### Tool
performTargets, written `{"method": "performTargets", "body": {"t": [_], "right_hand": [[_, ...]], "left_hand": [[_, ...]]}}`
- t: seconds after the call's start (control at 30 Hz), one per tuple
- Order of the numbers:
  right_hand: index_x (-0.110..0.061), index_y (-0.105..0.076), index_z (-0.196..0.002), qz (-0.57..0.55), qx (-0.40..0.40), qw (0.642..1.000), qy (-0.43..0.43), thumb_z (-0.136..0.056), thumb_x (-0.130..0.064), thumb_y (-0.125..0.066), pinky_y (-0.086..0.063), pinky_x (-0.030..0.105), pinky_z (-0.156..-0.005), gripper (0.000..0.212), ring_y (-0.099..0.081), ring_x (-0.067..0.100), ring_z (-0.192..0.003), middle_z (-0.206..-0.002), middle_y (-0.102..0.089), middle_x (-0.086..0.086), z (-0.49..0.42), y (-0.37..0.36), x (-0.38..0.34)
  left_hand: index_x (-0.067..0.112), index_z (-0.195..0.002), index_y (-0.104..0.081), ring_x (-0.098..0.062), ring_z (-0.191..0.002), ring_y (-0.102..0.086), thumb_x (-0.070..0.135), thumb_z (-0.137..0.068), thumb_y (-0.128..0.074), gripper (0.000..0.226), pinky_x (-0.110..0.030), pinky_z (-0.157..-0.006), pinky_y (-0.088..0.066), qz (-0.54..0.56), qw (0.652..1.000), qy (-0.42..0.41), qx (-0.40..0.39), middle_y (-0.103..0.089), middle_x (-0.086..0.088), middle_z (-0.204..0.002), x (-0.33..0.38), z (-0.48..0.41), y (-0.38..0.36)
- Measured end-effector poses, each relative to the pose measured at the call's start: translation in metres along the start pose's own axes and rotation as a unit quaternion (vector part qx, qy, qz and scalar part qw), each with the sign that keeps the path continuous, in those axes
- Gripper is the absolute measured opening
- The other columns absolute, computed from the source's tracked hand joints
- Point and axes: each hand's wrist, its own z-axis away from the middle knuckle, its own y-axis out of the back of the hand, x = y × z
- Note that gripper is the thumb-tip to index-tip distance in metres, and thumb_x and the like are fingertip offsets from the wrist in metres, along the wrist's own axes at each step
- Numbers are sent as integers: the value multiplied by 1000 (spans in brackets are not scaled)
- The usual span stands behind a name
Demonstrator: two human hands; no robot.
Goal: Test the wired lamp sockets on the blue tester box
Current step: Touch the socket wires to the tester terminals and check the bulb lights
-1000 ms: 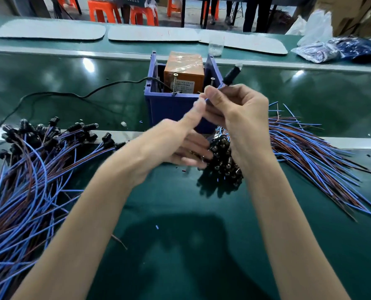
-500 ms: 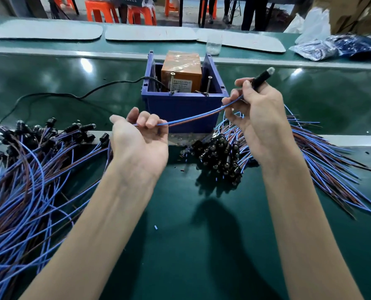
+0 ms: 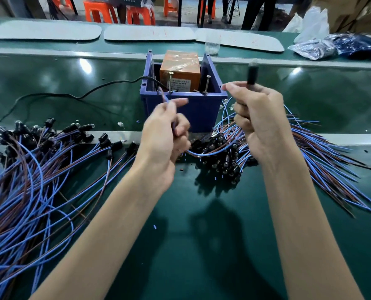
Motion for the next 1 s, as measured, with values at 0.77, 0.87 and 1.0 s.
{"method": "performTargets", "body": {"t": [0.77, 0.87, 1.0], "right_hand": [[-1, -71, -77, 69, -218, 973, -38, -74, -2, -71, -50, 13, -52, 3, -65, 9, -50, -64, -72, 4, 0, 7, 8], [-5, -76, -75, 107, -240, 964, -29, -60, -14, -76, -54, 20, -66, 17, -68, 19, -61, -75, -73, 9, -2, 9, 10], [-3, -75, -74, 104, -265, 958, -34, -63, -6, -75, -54, 18, -60, 11, -68, 16, -57, -68, -72, 5, -2, 9, 11]], "left_hand": [[17, -105, -62, -2, -76, -64, 14, -100, -43, 20, -15, -70, -52, -171, 980, -79, -58, -67, 1, -90, -14, -4, 1], [16, -99, -68, -6, -81, -68, 18, -100, -46, 22, -20, -71, -55, -124, 985, -113, -50, -72, 1, -89, -15, -1, -1], [12, -99, -71, -12, -91, -71, 10, -93, -58, 14, -33, -86, -57, -126, 982, -133, -47, -75, 5, -90, -16, 0, 0]]}}
